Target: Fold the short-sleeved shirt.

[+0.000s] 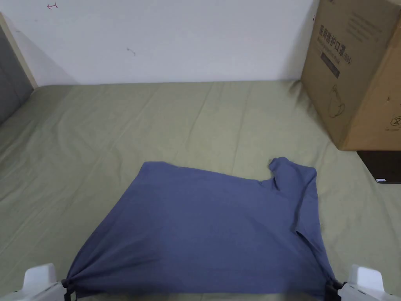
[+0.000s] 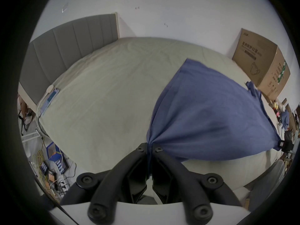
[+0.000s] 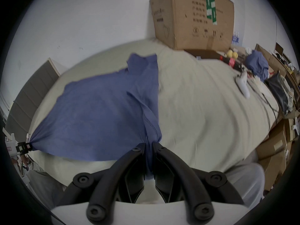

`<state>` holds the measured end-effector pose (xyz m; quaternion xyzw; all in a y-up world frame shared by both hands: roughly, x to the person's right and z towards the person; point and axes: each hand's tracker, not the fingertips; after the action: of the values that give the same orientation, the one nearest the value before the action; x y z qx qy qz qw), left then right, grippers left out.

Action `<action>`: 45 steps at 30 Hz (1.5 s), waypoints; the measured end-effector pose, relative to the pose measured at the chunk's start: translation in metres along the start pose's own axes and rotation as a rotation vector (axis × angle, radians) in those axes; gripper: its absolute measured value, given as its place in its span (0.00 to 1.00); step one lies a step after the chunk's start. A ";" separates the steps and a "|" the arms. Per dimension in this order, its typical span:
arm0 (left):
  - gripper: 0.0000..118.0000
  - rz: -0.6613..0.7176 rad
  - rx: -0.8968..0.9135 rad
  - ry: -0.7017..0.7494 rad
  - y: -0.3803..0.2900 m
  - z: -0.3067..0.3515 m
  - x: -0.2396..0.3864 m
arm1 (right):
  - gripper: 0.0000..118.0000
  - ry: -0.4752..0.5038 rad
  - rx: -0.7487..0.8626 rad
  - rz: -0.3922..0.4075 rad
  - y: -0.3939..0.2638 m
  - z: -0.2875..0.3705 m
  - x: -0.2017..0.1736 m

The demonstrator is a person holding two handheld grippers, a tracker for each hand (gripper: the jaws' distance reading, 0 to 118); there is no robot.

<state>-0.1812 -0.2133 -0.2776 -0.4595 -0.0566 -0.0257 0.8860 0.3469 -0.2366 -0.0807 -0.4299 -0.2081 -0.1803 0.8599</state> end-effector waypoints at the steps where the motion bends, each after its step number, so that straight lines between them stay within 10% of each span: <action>1: 0.01 -0.011 -0.023 0.011 -0.003 -0.006 0.001 | 0.05 0.000 -0.032 -0.019 -0.005 -0.007 0.000; 9: 0.08 0.009 -0.141 0.035 0.000 -0.030 0.008 | 0.06 -0.043 -0.088 0.005 -0.002 -0.011 -0.018; 11: 0.37 0.056 -0.143 0.060 0.010 -0.022 0.011 | 0.21 -0.042 -0.055 0.028 0.008 -0.001 -0.023; 14: 0.88 0.132 -0.057 -0.015 0.029 0.002 0.014 | 0.79 -0.001 0.034 0.050 0.033 0.027 -0.036; 25: 0.90 0.027 0.491 -0.150 0.116 0.117 0.086 | 0.81 -0.024 0.589 0.154 0.132 0.139 -0.085; 29: 0.81 0.003 0.643 -0.181 0.125 0.133 0.107 | 0.68 -0.063 0.688 0.184 0.137 0.156 -0.096; 35: 0.22 -0.030 0.713 -0.250 0.124 0.131 0.126 | 0.04 -0.086 0.743 0.206 0.133 0.157 -0.101; 37: 0.00 -0.045 0.708 -0.255 0.123 0.126 0.131 | 0.00 -0.054 0.755 0.216 0.133 0.154 -0.099; 45: 0.00 -0.093 0.514 -0.265 0.163 0.076 0.144 | 0.00 -0.057 0.746 0.215 0.152 0.134 -0.102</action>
<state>-0.0282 -0.0567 -0.3486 -0.2160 -0.1975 0.0090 0.9562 0.3073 -0.0282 -0.1612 -0.1116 -0.2372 0.0110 0.9650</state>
